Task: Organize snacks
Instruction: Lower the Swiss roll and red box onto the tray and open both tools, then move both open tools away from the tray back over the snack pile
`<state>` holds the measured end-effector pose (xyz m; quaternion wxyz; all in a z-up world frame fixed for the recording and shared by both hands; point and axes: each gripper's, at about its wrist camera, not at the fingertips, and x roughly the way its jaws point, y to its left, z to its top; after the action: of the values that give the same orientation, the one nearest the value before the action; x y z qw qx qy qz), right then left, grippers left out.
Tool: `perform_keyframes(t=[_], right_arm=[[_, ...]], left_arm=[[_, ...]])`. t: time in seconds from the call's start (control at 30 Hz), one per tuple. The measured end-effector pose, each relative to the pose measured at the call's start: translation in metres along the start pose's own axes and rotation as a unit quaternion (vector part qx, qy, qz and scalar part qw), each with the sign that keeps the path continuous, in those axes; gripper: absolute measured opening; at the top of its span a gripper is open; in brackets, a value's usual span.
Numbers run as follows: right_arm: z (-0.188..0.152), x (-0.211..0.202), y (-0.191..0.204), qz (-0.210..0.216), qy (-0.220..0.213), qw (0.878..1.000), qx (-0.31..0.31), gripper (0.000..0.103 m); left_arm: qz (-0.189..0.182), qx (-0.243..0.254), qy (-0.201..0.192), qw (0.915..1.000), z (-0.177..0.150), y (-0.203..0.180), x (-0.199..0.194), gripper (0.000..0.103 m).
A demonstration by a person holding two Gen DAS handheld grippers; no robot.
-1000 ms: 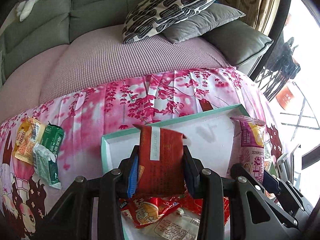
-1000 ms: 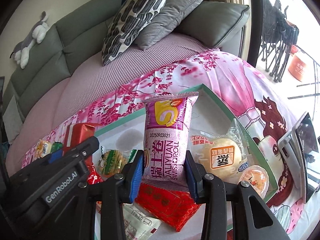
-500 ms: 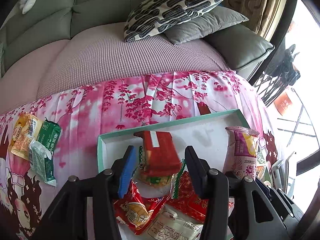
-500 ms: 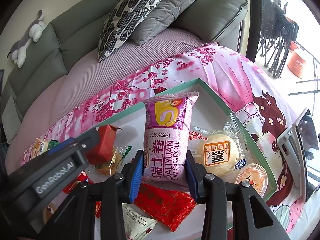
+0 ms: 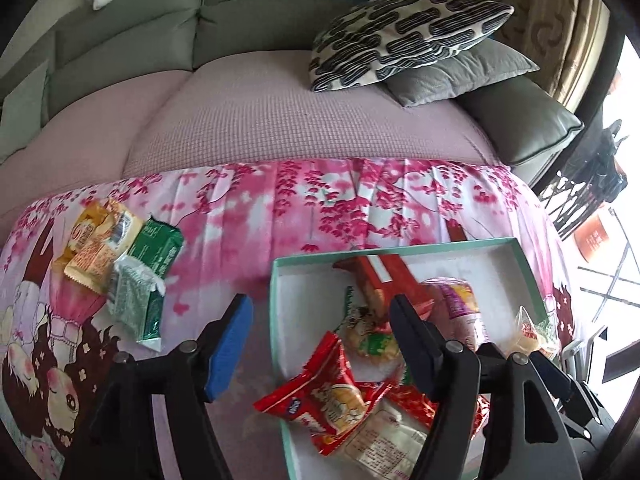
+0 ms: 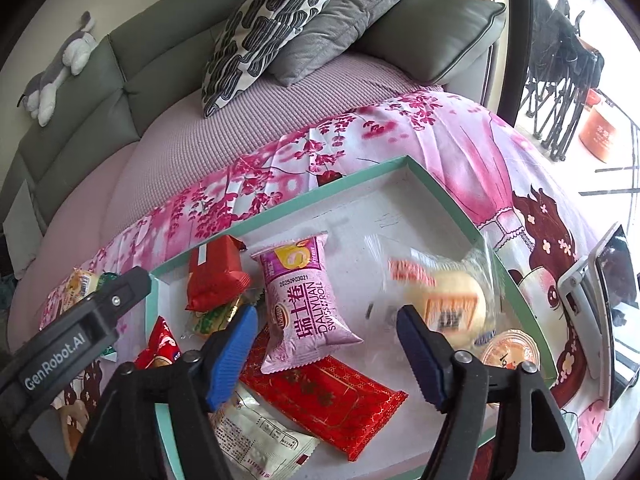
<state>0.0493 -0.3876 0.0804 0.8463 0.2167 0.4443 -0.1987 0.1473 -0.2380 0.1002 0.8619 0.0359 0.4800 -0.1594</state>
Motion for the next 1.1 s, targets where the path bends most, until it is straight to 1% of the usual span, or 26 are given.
perform_keyframes(t=[0.07,0.1,0.13,0.2,0.3,0.33,0.4,0.53,0.73,0.9,1.1], right_arm=[[0.000,0.001,0.000,0.001,0.003,1.000,0.000,0.082],[0.000,0.002,0.000,0.002,0.004,1.000,0.000,0.085],[0.001,0.002,0.000,0.003,0.004,1.000,0.000,0.087],[0.000,0.002,0.000,0.001,0.001,1.000,-0.002,0.090],[0.001,0.002,0.001,-0.004,0.000,1.000,-0.005,0.100],[0.000,0.002,0.000,-0.002,-0.001,1.000,-0.005,0.103],[0.001,0.003,0.000,0.001,0.001,1.000,-0.003,0.103],[0.000,0.005,0.003,-0.003,0.003,1.000,-0.011,0.103],[-0.001,0.002,0.011,0.003,-0.001,1.000,-0.022,0.103],[-0.004,-0.004,0.030,0.005,-0.006,0.999,-0.050,0.103],[-0.010,-0.009,0.054,0.026,-0.005,0.997,-0.066,0.103]], left_arm=[[0.009,-0.001,0.002,1.0000,-0.002,0.003,0.002,0.076],[0.015,-0.001,0.002,0.9999,-0.003,0.004,0.003,0.083],[0.018,-0.002,0.002,0.9998,-0.004,0.005,0.003,0.086],[0.024,-0.005,0.002,0.9997,-0.007,0.008,0.004,0.086],[0.024,-0.018,0.002,0.9996,-0.010,0.014,0.004,0.087],[0.025,-0.021,0.001,0.9995,-0.010,0.015,0.005,0.089],[0.029,-0.024,-0.001,0.9993,-0.011,0.018,0.004,0.094],[0.034,-0.037,-0.003,0.9987,-0.013,0.027,0.005,0.095],[0.044,-0.045,0.003,0.9980,-0.021,0.044,0.004,0.095],[0.060,-0.055,0.011,0.9966,-0.031,0.064,0.001,0.095],[0.080,-0.073,0.017,0.9940,-0.048,0.095,-0.006,0.095]])
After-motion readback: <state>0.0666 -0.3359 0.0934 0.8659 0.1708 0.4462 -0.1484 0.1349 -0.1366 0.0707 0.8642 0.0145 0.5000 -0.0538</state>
